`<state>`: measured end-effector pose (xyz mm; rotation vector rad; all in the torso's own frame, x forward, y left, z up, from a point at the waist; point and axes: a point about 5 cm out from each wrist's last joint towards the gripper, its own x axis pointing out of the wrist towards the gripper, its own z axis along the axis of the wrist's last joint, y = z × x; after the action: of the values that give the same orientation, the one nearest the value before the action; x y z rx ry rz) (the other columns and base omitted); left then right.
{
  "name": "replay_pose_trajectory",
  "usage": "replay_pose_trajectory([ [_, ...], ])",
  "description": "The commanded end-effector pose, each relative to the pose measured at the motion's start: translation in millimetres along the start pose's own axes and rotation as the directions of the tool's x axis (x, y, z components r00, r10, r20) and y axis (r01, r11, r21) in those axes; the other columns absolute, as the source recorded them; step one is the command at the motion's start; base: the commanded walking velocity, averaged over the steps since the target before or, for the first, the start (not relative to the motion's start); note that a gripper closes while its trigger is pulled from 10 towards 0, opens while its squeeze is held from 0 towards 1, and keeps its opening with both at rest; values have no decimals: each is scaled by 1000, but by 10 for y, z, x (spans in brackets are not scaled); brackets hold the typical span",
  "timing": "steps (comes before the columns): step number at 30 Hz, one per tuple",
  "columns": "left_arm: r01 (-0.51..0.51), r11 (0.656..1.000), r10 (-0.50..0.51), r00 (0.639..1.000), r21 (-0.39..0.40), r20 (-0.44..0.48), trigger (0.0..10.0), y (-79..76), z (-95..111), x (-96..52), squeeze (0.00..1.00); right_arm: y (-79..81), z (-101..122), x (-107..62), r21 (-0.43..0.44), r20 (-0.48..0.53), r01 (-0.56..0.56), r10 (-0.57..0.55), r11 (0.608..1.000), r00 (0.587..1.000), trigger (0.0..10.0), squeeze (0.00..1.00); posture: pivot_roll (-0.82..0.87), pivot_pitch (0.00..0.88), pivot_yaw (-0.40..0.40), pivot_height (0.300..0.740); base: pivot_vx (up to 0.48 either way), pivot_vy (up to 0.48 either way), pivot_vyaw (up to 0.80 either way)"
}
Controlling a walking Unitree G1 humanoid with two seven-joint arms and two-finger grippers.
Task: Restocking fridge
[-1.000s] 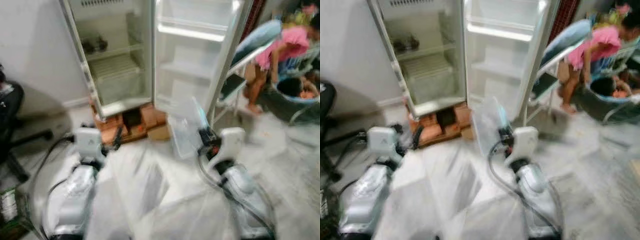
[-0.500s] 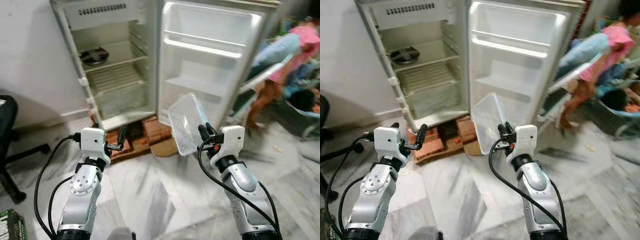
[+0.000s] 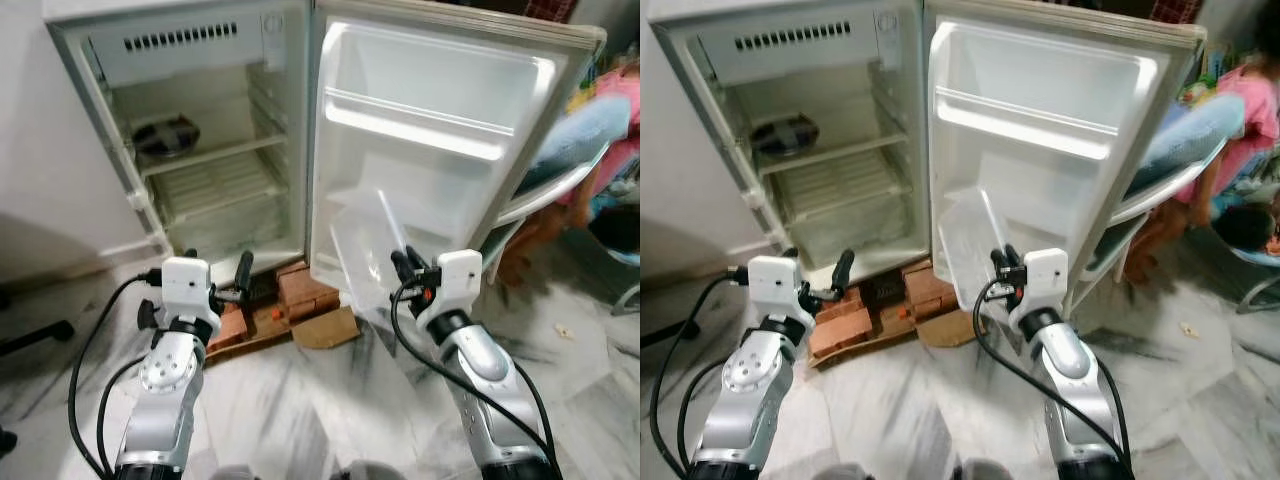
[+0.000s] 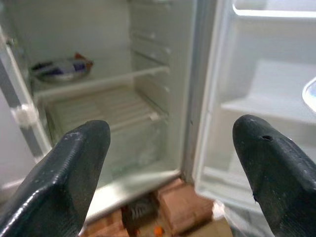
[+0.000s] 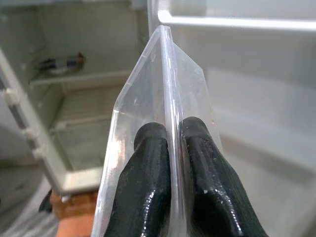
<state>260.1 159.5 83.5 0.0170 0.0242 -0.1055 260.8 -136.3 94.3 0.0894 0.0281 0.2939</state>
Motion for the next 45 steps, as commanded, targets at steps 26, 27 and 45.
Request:
replay_pose_trajectory([
  [26,-35,999,35,999,1,0,10000,57,16,-24,0,91,18,25,27,17,-44,43,999,999,10000,0,16,29,-34,740,360,0,223],
  [27,-36,999,36,999,1,-2,10000,54,13,-24,0,88,17,24,28,17,-43,43,999,999,10000,0,16,29,-34,740,0,0,0],
  [45,-21,1000,21,1000,-1,-21,10000,24,-9,-39,0,64,-1,-8,33,10,-37,37,999,999,10000,0,15,30,-28,740,0,0,0],
])
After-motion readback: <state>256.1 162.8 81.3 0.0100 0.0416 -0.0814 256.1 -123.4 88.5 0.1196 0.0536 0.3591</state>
